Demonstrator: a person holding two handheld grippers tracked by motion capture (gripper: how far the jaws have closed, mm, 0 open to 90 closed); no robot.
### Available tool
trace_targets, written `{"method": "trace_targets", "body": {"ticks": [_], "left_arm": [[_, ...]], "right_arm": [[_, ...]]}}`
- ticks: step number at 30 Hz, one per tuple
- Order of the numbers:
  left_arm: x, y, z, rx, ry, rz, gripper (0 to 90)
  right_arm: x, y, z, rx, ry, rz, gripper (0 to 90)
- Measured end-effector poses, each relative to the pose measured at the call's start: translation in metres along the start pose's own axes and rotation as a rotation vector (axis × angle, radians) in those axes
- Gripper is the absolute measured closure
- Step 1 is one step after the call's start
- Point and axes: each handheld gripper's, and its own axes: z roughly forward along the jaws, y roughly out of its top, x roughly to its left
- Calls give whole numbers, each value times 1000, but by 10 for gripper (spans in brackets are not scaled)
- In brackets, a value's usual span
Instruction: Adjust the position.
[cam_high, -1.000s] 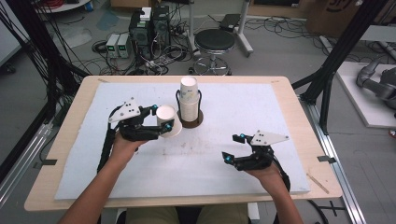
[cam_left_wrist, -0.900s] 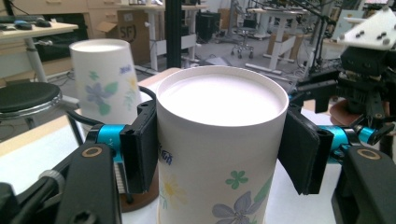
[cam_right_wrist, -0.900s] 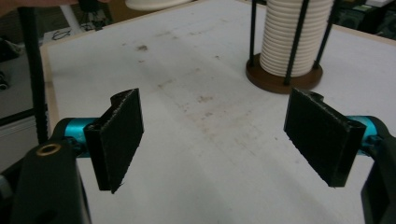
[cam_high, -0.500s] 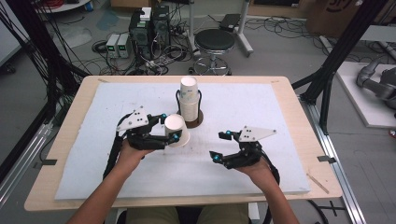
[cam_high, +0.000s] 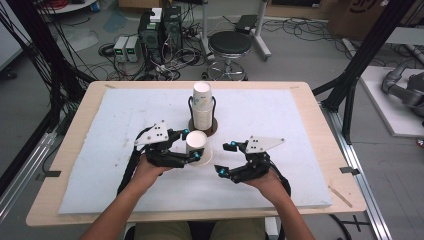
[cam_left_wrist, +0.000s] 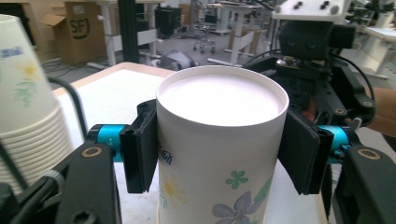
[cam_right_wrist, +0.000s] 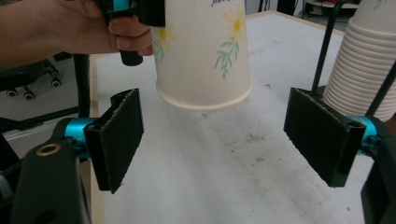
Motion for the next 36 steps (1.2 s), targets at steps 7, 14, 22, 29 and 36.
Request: {"method": "trace_targets", "body": {"ticks": [7, 14, 22, 29, 36], "left_arm": [[-6, -2, 8, -1, -50, 13, 362], [-8, -3, 13, -13, -82, 5, 362], [-9, -6, 17, -41, -102, -8, 363], [-9, -5, 18, -63, -99, -5, 363], [-10, -6, 19, -59, -92, 14, 358]], "right_arm": [[0, 2, 8, 3, 35, -9, 204], [0, 3, 15, -8, 64, -15, 204], [-1, 3, 20, -23, 73, -9, 208], [-1, 3, 19, -44, 86, -20, 281], [0, 4, 18, -34, 81, -66, 354]]}}
